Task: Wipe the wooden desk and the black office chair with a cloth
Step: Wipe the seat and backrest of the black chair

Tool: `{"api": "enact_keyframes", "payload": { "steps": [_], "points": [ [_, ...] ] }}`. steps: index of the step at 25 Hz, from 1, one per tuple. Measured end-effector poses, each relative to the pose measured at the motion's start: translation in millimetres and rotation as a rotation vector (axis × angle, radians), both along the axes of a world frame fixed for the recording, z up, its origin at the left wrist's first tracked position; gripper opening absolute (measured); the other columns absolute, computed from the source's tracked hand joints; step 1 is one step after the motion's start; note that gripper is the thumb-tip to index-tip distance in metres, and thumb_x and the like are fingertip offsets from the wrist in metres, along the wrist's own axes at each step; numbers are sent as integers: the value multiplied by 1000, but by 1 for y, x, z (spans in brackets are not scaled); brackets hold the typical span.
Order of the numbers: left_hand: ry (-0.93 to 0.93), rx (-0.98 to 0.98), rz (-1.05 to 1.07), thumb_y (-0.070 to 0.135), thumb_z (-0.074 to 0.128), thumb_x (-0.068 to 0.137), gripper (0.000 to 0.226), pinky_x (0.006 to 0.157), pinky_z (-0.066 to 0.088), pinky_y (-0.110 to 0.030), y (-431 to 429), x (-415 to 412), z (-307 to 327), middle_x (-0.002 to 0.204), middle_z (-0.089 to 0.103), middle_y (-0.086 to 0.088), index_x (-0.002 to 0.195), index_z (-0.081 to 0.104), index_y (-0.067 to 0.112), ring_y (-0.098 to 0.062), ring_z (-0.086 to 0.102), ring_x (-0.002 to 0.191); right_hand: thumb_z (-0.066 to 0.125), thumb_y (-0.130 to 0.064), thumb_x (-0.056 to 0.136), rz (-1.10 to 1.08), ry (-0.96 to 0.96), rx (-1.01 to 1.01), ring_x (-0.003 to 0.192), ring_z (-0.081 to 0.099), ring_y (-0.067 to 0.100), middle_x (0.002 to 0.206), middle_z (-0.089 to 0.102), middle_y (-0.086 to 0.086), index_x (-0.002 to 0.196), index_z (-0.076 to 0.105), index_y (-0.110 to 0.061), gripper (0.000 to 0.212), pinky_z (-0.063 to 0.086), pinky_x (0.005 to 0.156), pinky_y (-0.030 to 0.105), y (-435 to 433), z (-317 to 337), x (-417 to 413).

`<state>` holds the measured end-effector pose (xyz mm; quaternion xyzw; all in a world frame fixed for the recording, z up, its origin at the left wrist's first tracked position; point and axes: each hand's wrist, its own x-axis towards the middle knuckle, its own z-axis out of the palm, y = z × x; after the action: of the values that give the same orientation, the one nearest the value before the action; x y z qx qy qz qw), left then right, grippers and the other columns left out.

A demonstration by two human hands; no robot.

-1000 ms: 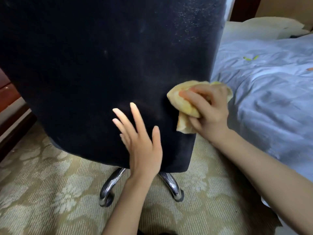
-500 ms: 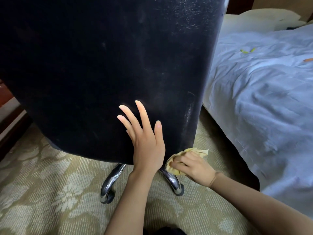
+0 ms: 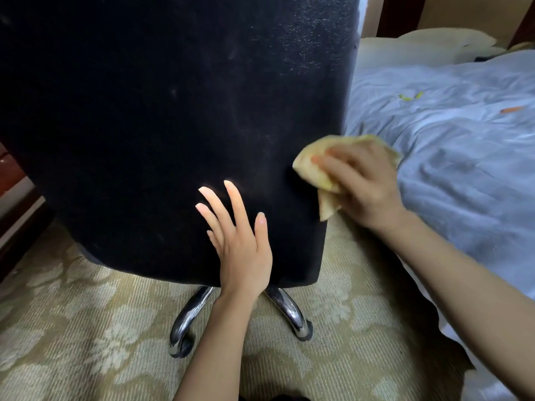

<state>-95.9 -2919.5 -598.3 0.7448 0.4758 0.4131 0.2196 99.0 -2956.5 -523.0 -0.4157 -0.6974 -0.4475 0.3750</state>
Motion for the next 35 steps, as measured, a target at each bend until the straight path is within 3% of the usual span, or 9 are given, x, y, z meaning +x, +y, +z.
{"api": "enact_keyframes", "payload": {
  "steps": [4, 6, 13, 19, 22, 25, 28, 30, 35],
  "points": [
    [3, 4, 29, 48, 16, 95, 62, 114, -2, -52, 2, 2, -2, 141, -47, 18, 136, -30, 47, -13, -39, 135, 56, -6, 92, 71, 130, 176, 80, 56, 31, 96, 65, 16, 104, 70, -3, 18, 36, 80, 28, 14, 34, 0],
    [-11, 8, 35, 48, 17, 95, 63, 113, -3, -52, 3, 2, -4, 142, -46, 17, 136, -31, 47, -13, -39, 135, 44, -13, 94, 145, 225, 125, 85, 49, 27, 102, 56, 8, 107, 63, -11, 23, 36, 83, 26, 15, 17, -3],
    [-40, 18, 3, 46, 21, 97, 64, 112, -6, -52, 5, 0, -5, 143, -45, 17, 136, -30, 50, -12, -40, 134, 49, -14, 79, 149, 477, -188, 87, 40, 23, 97, 39, 1, 99, 55, -19, 22, 38, 80, 34, 1, -119, -19],
    [1, 22, -1, 42, 23, 100, 65, 116, -2, -53, 4, -6, 1, 145, -43, 15, 140, -28, 42, -14, -37, 136, 51, -14, 80, 16, 398, -371, 86, 36, 23, 103, 44, 0, 104, 54, -21, 25, 29, 82, 23, -15, -178, -31],
    [81, 8, 22, 43, 22, 100, 63, 114, 0, -56, 0, -11, 5, 152, -34, 9, 147, -20, 35, -20, -27, 142, 72, -4, 71, -31, 109, -583, 83, 35, 19, 102, 60, 1, 100, 66, -16, 32, 47, 70, 29, -38, -203, -25],
    [152, 19, 11, 39, 24, 101, 60, 113, 0, -57, -3, -25, 7, 154, -27, 15, 147, -15, 40, -17, -17, 145, 85, 9, 52, -31, 132, -699, 84, 38, 19, 91, 67, 9, 93, 73, -8, 46, 53, 62, 35, -59, -204, -15],
    [247, 54, -6, 35, 26, 102, 58, 114, 2, -54, -1, -44, 9, 157, -20, 16, 148, -8, 42, -13, -10, 147, 78, 11, 62, 103, 218, -518, 82, 47, 26, 100, 61, 11, 106, 62, -8, 51, 41, 72, 36, -48, -159, -14],
    [307, 94, 7, 35, 27, 102, 57, 116, 4, -50, -1, -53, 9, 158, -16, 13, 150, -4, 39, -12, -3, 147, 67, 7, 75, 173, 197, -345, 81, 44, 26, 106, 52, 8, 108, 57, -8, 38, 38, 73, 35, -29, -115, -20],
    [396, 140, 53, 34, 27, 101, 57, 117, 7, -48, -3, -58, 4, 159, -13, 10, 151, 0, 37, -13, -6, 147, 47, 5, 86, 119, 197, -147, 73, 49, 27, 89, 67, 14, 92, 72, -1, 26, 41, 63, 35, 4, -60, -60]
  ]
}}
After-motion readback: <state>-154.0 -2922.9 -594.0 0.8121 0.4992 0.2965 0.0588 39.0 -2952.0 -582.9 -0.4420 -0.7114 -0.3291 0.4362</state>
